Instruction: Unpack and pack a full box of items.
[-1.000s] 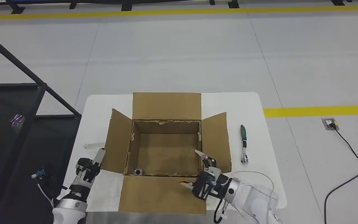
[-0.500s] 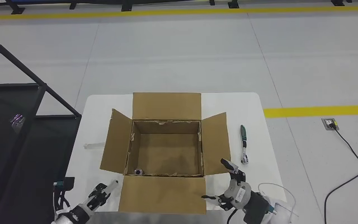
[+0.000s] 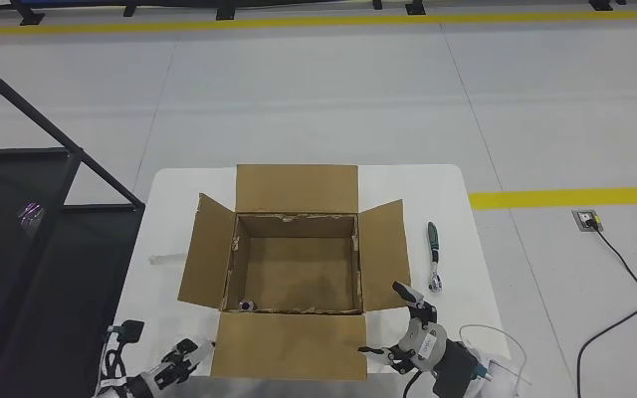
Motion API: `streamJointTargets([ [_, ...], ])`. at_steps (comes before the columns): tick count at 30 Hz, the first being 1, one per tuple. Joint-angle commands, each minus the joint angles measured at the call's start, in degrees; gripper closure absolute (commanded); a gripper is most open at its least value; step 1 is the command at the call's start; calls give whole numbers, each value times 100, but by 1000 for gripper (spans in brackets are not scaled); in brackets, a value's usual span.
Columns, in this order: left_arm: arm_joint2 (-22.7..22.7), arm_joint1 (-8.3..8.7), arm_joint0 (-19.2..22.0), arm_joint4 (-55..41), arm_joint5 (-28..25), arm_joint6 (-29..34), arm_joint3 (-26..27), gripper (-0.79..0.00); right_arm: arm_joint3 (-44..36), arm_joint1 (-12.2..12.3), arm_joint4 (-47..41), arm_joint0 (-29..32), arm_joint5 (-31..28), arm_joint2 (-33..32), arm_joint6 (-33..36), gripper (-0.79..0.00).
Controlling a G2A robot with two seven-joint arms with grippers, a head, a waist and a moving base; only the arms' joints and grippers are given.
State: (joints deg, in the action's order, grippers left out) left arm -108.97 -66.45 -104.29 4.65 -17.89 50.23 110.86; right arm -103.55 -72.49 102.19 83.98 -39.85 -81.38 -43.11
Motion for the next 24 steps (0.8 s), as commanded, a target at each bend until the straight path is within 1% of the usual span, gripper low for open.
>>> streamJointTargets([
  [1,79,27,49,204,-113,190,-71,-785,0,0,0,0,0,0,0,-785],
  [3,205,51,72,117,-306,495,-155,-785,0,0,0,0,0,0,0,-785],
  [6,339,90,183,-338,-431,998,-373,-785,0,0,0,0,0,0,0,-785],
  [9,432,131,427,-858,-357,1432,-691,-785,0,0,0,0,0,0,0,-785],
  [13,563,167,722,-1500,-250,1784,-1063,-785,0,0,0,0,0,0,0,-785],
  [14,584,177,784,-1645,-213,1882,-1153,-773,0,0,0,0,0,0,0,-785],
  [15,601,188,842,-1739,-181,1954,-1233,-733,0,0,0,0,0,0,0,-785],
  [16,619,198,889,-1769,-166,1999,-1297,-711,0,0,0,0,0,0,0,-785],
  [17,648,207,922,-1759,-169,2030,-1341,-708,0,0,0,0,0,0,0,-785],
  [19,714,222,951,-1722,-186,2077,-1388,-671,0,0,0,0,0,0,0,-785],
  [21,753,235,955,-1659,-237,2059,-1392,-606,0,0,0,0,0,0,0,-785],
  [22,767,241,942,-1641,-273,2041,-1384,-548,0,0,0,0,0,0,0,-785],
  [24,781,253,908,-1651,-337,2014,-1342,-372,0,0,0,0,0,0,0,-785],
])
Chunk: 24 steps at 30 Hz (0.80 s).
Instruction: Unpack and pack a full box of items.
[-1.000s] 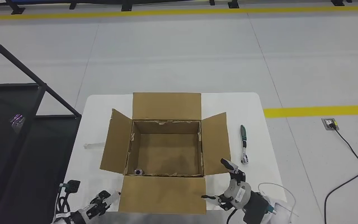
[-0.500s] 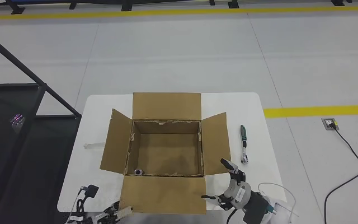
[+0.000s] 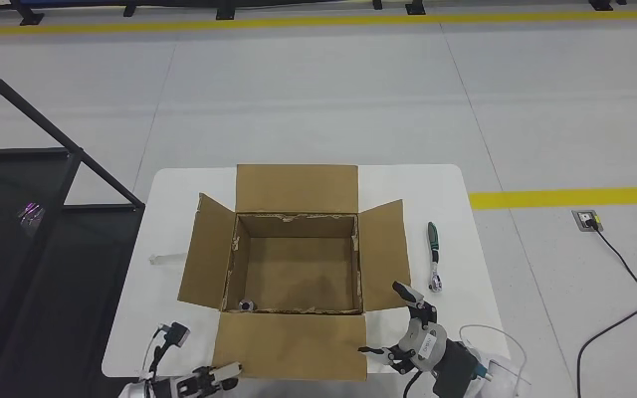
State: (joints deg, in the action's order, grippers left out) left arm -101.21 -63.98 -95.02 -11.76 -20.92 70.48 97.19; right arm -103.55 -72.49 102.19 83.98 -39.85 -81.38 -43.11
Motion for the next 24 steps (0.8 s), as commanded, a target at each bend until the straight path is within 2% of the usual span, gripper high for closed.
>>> streamJointTargets([
  [1,0,12,-40,-19,-69,-24,45,-286,0,0,0,0,0,0,0,-785],
  [3,-15,25,-88,-31,-148,-64,95,-108,0,0,0,0,0,0,0,-785],
  [4,-20,32,-116,-34,-192,-63,125,-49,0,0,0,0,0,0,0,-785],
  [6,-36,46,-176,-44,-313,-71,190,-55,0,0,0,0,0,0,0,-785],
  [9,-58,65,-267,-141,-450,-67,249,0,0,0,0,0,0,0,0,-785],
  [24,-158,177,-393,-999,-670,229,565,0,0,0,0,0,0,0,0,-785],
])
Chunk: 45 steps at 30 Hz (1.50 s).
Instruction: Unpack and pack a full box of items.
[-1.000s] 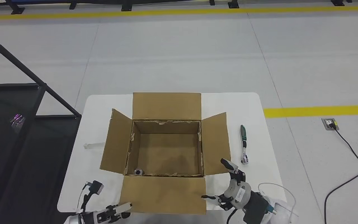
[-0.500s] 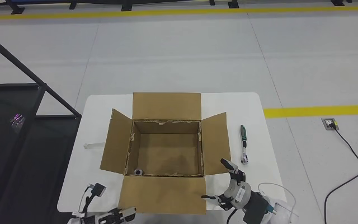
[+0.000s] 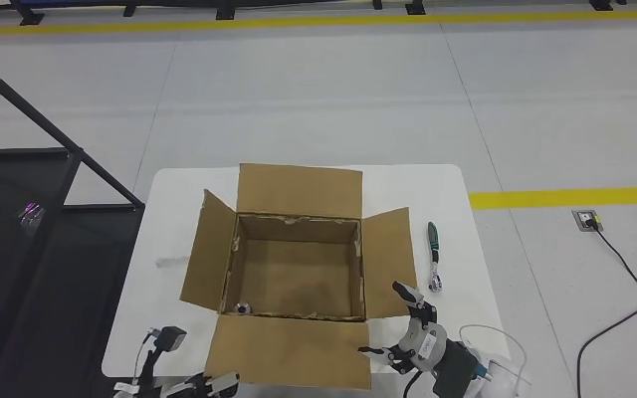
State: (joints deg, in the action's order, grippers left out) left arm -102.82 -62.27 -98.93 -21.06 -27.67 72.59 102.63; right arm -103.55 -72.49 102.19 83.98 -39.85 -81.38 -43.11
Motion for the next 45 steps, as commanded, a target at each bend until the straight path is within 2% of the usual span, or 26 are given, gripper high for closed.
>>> streamJointTargets([
  [1,11,12,2,-163,32,52,37,0,0,0,0,0,0,0,0,-785],
  [16,136,104,307,-1307,470,566,-230,0,0,0,0,0,0,0,0,-785],
  [23,123,139,355,-1366,486,595,-247,0,0,0,0,0,0,0,0,-785],
  [27,78,146,292,-1094,328,285,-153,0,0,0,0,0,0,0,0,-785],
  [36,109,176,249,-1378,432,326,-33,0,0,0,0,0,0,0,0,-785],
  [45,-89,210,58,-1902,456,529,177,0,0,0,0,0,0,0,0,-785],
])
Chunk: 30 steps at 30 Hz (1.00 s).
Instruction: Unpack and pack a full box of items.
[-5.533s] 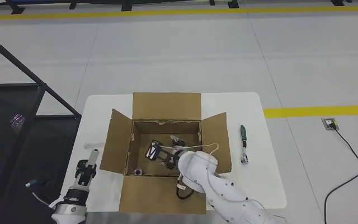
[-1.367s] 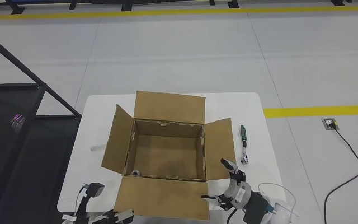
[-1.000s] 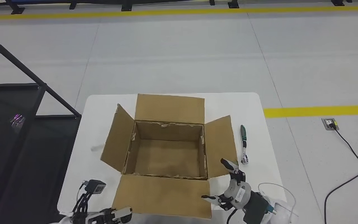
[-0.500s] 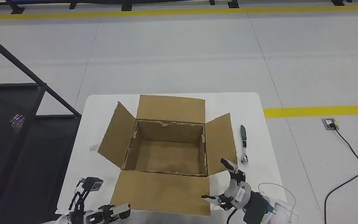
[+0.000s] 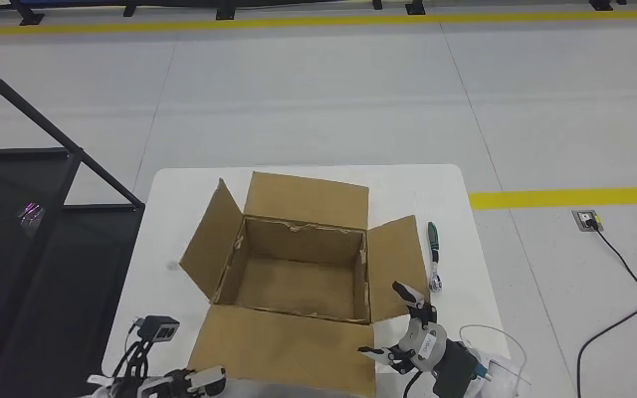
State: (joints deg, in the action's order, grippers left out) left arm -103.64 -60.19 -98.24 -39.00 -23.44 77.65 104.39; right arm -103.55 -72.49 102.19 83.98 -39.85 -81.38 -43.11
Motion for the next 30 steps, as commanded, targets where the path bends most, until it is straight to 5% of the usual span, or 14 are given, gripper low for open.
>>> streamJointTargets([
  [1,-39,6,-10,-143,43,15,-19,0,0,0,0,0,0,0,0,-785],
  [30,554,72,355,1653,30,-1029,-774,0,0,0,0,0,0,0,0,-785],
])
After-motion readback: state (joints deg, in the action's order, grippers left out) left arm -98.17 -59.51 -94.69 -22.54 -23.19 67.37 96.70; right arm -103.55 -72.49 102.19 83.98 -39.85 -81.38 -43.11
